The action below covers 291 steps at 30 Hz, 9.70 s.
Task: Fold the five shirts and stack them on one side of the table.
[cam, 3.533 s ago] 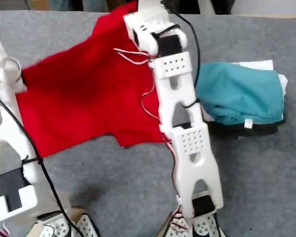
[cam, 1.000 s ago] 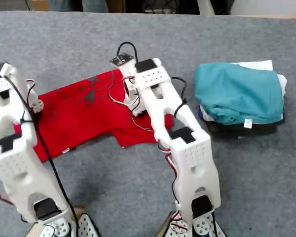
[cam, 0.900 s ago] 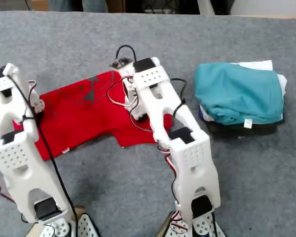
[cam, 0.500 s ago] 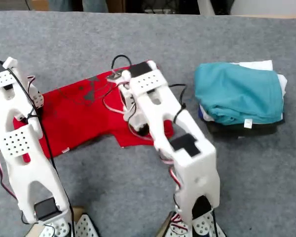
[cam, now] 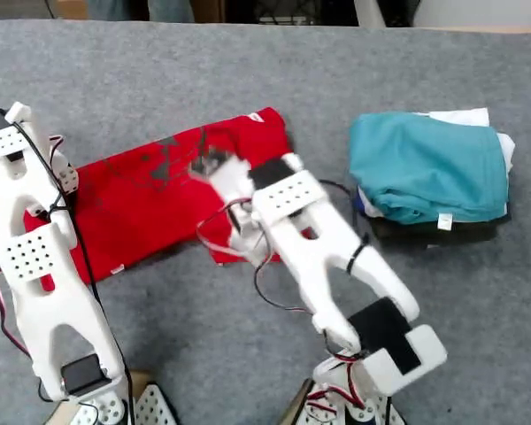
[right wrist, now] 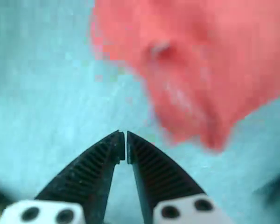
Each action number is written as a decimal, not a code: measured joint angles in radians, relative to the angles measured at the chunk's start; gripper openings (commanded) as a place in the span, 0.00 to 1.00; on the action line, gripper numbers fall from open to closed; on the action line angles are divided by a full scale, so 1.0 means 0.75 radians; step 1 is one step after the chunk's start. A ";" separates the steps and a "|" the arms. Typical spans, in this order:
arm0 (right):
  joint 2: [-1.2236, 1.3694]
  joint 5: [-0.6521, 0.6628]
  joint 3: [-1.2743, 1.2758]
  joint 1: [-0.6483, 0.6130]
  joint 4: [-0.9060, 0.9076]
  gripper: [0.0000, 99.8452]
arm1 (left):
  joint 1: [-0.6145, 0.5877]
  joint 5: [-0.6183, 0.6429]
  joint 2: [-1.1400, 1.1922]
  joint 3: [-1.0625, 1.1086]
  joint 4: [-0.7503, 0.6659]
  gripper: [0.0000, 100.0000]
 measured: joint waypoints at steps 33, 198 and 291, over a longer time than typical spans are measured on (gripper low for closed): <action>0.205 0.209 -0.043 -0.068 -0.125 0.02 | 0.000 0.000 0.000 0.000 0.000 0.03; 1.097 0.176 -2.038 0.072 0.526 0.01 | -0.407 -0.391 -0.630 0.959 -0.301 0.25; 1.052 -0.264 -1.851 -0.264 0.426 0.01 | -0.278 -0.317 -0.657 0.194 -0.008 0.03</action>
